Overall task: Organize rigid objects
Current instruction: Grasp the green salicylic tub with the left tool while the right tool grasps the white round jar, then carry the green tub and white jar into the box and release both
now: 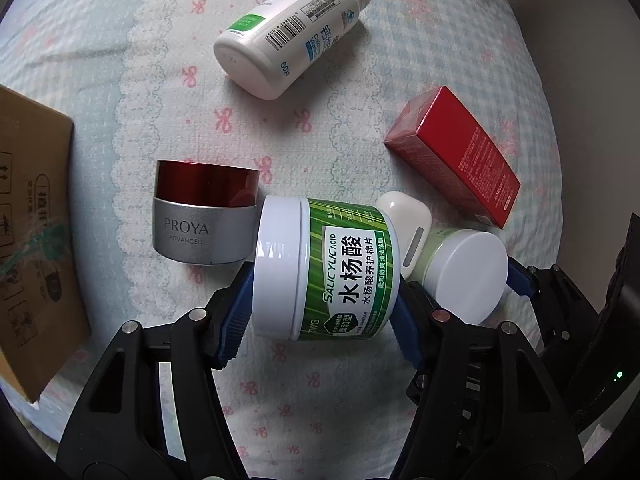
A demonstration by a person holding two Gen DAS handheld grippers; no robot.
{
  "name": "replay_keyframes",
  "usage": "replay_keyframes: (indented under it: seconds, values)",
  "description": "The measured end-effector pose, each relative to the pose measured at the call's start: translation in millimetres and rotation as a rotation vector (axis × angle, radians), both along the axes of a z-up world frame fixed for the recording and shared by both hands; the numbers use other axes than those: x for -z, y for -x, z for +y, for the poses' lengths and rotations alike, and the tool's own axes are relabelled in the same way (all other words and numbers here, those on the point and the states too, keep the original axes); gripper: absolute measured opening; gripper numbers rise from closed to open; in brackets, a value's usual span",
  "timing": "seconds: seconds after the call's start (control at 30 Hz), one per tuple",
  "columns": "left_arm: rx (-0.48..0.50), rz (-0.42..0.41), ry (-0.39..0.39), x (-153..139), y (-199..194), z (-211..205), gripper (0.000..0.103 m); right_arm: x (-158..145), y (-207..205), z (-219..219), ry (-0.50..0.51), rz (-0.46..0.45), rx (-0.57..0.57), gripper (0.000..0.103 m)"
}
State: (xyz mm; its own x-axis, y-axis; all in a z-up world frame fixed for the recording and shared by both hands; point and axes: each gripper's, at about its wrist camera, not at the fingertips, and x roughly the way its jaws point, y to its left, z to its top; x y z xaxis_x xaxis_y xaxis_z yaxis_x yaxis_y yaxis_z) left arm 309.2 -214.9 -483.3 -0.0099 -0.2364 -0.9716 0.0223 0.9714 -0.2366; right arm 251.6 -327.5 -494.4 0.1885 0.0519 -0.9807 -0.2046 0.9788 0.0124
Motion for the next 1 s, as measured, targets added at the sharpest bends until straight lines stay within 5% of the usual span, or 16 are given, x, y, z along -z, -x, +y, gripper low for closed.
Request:
replay_keyframes:
  seconds: [0.33, 0.53, 1.0]
  values:
    - [-0.005, -0.061, 0.039, -40.5, 14.7, 17.8, 0.057, -35.2, -4.0, -8.9, -0.006, -0.043, 0.035, 0.068]
    - [-0.013, -0.137, 0.059, -92.9, 26.1, 28.3, 0.057, -72.8, 8.5, -17.0, -0.027, -0.056, 0.084, 0.068]
    - [-0.117, -0.322, 0.108, -230.1, 66.6, 124.1, 0.057, -221.2, 52.6, 15.4, -0.028, -0.212, 0.040, 0.068]
